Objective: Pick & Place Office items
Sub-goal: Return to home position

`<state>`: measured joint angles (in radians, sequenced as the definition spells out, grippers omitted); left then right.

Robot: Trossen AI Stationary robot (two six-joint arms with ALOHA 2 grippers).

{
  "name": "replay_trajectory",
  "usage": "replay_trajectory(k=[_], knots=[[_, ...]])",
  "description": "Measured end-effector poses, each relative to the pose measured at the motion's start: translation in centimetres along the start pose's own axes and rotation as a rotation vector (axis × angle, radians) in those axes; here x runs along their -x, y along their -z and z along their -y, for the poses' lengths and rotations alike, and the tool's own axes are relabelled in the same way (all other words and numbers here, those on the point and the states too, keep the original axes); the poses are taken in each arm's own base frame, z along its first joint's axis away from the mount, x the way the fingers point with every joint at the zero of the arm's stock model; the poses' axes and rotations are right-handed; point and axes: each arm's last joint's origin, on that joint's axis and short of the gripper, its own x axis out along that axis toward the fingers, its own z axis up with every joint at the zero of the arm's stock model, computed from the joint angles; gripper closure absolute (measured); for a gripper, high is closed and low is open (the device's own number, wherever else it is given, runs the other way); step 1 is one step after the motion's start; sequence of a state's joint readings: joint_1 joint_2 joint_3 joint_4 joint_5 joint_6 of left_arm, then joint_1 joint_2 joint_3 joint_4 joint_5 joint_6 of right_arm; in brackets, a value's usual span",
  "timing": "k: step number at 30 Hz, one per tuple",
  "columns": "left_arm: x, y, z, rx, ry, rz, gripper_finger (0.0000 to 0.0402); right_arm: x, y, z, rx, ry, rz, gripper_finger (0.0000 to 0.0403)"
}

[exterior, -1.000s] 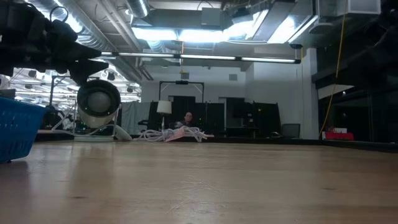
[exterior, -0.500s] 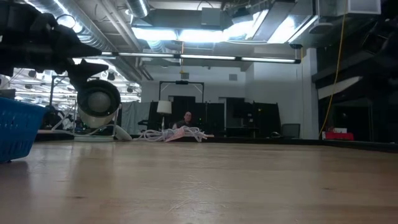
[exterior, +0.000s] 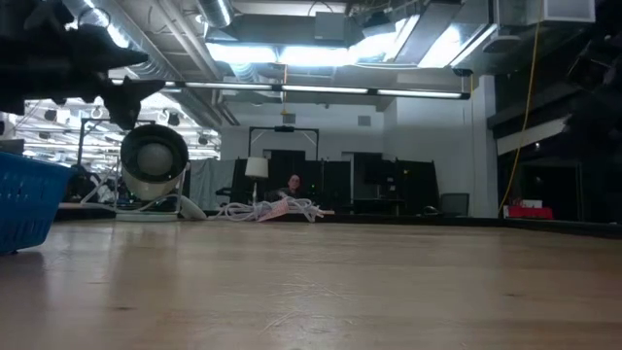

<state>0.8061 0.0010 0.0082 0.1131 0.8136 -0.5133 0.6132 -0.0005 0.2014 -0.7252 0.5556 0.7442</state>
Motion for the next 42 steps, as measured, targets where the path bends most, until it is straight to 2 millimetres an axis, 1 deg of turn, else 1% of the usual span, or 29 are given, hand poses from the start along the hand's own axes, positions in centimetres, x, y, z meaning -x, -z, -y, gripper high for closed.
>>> replay_trajectory(k=[1, 3, 6, 8, 10, 14, 22, 42], knots=[[-0.1, 0.0, 0.2, -0.007, 0.021, 0.000, 0.0192, -0.1, 0.2, 0.1, 0.007, -0.005, -0.022, 0.0101], [-0.2, 0.2, 0.4, 0.002, 0.048, -0.020, 0.0192, -0.1, 0.3, -0.2, -0.005, -0.084, -0.080, 0.0101], [-0.5, 0.4, 0.8, 0.008, 0.104, -0.045, 0.0192, -0.4, 1.5, -0.4, -0.006, -0.273, -0.310, 0.0101], [-0.7, 0.6, 1.2, 0.012, 0.154, -0.067, 0.0192, -0.1, 1.8, -0.7, -0.017, -0.406, -0.434, 0.0101], [-0.9, 0.8, 1.6, 0.015, 0.202, -0.089, 0.0192, -0.1, 1.7, -0.8, -0.021, -0.421, -0.437, 0.0101], [-1.1, 1.1, 2.2, 0.021, 0.271, -0.120, 0.0192, -0.3, 1.6, -0.5, -0.018, -0.336, -0.375, 0.0101], [-1.2, 1.3, 2.6, 0.026, 0.316, -0.140, 0.0192, -0.3, 1.7, -0.6, -0.019, -0.352, -0.390, 0.0101], [-1.2, 1.3, 2.5, 0.031, 0.302, -0.142, 0.0192, -0.3, 1.7, -0.6, -0.018, -0.351, -0.390, 0.0101]])
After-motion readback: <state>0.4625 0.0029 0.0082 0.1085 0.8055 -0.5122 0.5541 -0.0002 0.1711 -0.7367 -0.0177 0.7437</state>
